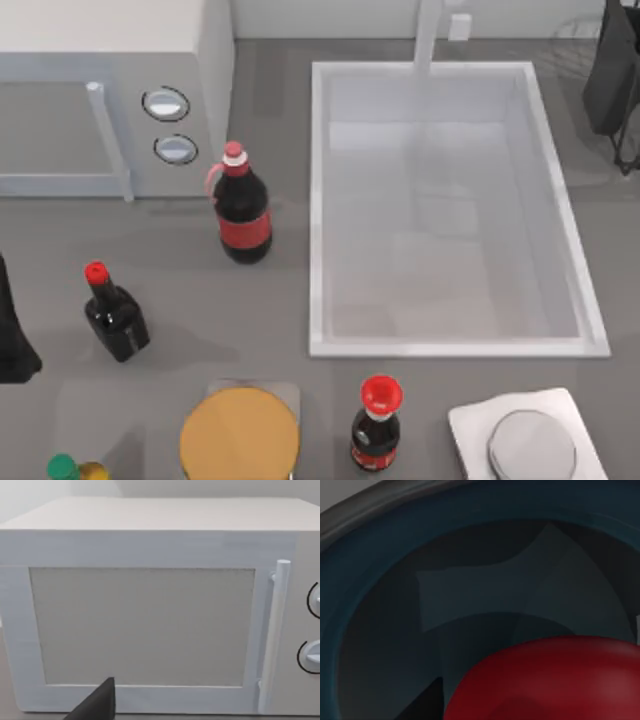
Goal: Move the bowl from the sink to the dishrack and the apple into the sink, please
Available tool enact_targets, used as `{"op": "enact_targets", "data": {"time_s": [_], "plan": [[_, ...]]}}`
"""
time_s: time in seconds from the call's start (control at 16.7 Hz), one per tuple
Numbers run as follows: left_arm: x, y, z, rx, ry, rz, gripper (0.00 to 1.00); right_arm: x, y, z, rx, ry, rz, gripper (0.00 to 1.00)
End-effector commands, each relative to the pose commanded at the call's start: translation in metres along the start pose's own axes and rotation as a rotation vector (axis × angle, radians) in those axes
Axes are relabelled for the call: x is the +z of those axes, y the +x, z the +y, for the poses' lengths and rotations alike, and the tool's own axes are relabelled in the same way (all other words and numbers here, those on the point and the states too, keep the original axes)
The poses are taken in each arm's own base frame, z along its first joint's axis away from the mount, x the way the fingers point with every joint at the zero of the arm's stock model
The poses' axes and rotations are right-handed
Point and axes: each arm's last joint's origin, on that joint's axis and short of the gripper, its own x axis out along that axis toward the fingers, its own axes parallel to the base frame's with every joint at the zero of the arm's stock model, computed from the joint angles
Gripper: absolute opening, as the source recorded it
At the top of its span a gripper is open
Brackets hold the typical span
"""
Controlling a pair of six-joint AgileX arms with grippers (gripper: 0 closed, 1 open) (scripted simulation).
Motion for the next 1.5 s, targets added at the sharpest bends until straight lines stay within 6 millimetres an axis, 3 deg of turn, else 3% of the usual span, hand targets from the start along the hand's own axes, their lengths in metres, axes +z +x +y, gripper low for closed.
{"op": "enact_targets", "data": {"time_s": [0.18, 0.96, 1.44, 1.5], "plan": [[0.000, 0.000, 0.000, 0.000, 0.000, 0.000, 1.00, 0.000, 0.000, 0.000, 0.000, 0.000, 0.000, 1.00], [0.000, 0.000, 0.000, 0.000, 0.000, 0.000, 1.00, 0.000, 0.000, 0.000, 0.000, 0.000, 0.000, 0.02], [0.000, 0.000, 0.000, 0.000, 0.000, 0.000, 1.00, 0.000, 0.000, 0.000, 0.000, 0.000, 0.000, 0.00], [0.000, 0.000, 0.000, 0.000, 0.000, 0.000, 1.00, 0.004, -0.030, -0.001, -0.053, 0.019, -0.060, 0.00]]}}
